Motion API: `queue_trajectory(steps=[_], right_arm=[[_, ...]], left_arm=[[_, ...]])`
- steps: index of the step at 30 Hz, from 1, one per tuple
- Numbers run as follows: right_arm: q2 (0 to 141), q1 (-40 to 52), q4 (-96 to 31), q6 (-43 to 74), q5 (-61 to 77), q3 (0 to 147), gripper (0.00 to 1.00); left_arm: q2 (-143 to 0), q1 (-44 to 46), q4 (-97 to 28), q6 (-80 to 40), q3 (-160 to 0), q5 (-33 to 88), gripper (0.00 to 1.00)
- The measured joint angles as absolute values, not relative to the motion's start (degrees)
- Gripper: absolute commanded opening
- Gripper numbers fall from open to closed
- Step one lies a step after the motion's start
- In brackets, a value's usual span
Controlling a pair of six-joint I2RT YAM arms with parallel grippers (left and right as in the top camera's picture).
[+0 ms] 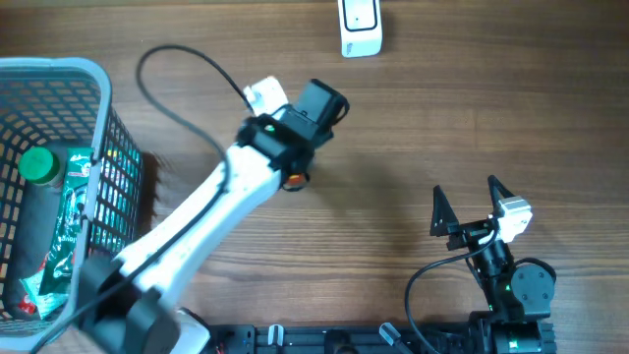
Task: Scan the item barcode
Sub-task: 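Carry the bottle forward and set it upright on the table, then return the left gripper into the basket and grasp the green glove packet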
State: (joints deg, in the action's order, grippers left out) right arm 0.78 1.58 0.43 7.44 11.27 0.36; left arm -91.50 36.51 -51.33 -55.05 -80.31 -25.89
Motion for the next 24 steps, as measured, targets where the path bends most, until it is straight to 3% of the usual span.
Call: queue_trajectory(steps=[8, 14, 24], right_arm=[[0.8, 1.6, 0.4, 7.4, 11.3, 0.4, 1.00], [0.8, 1.6, 0.4, 7.4, 11.3, 0.4, 1.00], [0.8, 1.6, 0.4, 7.4, 11.2, 0.4, 1.00]], left_arm=[[-77.0, 30.6, -49.8, -43.7, -89.3, -36.3, 1.00], [-71.1, 8.8, -51.4, -39.6, -89.7, -37.0, 1.00], [-74.0, -32.2, -54.7, -37.8, -89.8, -12.8, 1.00]])
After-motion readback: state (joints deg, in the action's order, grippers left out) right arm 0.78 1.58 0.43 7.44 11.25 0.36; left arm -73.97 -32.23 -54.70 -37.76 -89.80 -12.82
